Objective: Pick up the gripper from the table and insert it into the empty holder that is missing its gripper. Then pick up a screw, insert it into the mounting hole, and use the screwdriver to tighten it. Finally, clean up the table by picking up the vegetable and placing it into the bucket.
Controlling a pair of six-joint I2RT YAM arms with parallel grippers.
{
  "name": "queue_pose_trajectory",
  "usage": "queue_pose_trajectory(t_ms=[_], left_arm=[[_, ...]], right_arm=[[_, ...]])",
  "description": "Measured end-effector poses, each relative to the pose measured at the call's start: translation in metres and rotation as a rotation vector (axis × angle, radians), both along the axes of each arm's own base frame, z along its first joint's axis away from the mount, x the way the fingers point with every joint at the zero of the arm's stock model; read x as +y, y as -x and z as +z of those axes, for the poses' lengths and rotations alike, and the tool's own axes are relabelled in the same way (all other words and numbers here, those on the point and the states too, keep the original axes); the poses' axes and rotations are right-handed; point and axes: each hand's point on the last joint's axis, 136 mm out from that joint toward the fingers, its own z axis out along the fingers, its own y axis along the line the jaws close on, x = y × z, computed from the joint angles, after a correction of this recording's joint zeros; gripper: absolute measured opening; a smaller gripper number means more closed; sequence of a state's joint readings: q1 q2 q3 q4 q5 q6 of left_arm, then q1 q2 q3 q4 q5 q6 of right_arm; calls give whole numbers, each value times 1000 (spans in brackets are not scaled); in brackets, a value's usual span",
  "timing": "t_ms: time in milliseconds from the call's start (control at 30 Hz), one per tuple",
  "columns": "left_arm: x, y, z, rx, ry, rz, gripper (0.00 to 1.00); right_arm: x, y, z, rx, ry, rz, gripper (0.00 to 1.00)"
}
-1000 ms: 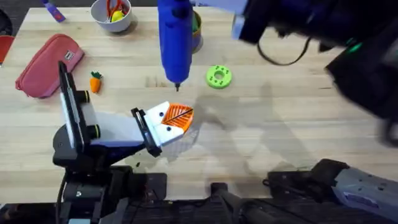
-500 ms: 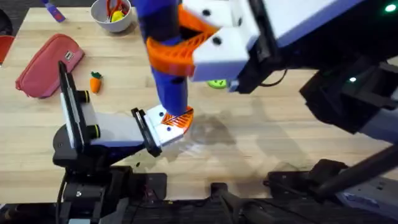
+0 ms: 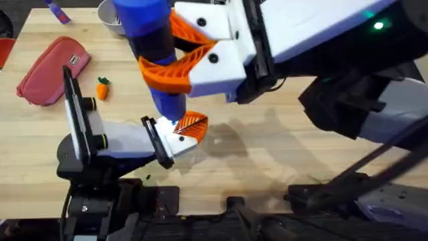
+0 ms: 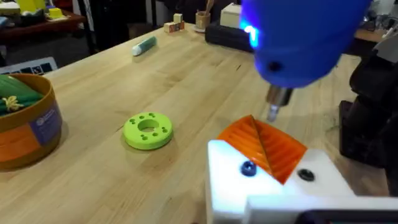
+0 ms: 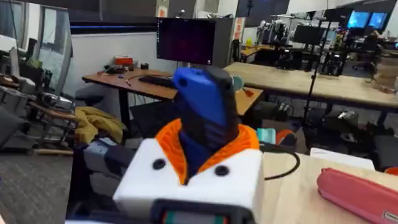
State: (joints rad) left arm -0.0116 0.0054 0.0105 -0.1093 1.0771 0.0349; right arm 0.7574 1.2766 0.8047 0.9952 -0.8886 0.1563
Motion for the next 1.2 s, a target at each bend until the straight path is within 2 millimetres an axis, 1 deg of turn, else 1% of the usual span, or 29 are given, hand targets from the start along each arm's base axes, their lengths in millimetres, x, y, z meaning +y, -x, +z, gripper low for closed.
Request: queue_pose_trajectory(t_ms=[133, 467, 833, 1200], left_arm=[[0, 0, 0, 0, 0, 0, 7], [0, 0, 0, 0, 0, 0, 7], [0, 0, 0, 1, 0, 0, 7], [0, 0, 0, 0, 0, 0, 7]], right_arm=[[2, -2, -3, 1, 6, -2, 23], [10, 4, -9, -15, 12, 20, 23], [15, -1, -19, 5, 31, 20, 23], [16, -2, -21, -4, 33, 17, 23]])
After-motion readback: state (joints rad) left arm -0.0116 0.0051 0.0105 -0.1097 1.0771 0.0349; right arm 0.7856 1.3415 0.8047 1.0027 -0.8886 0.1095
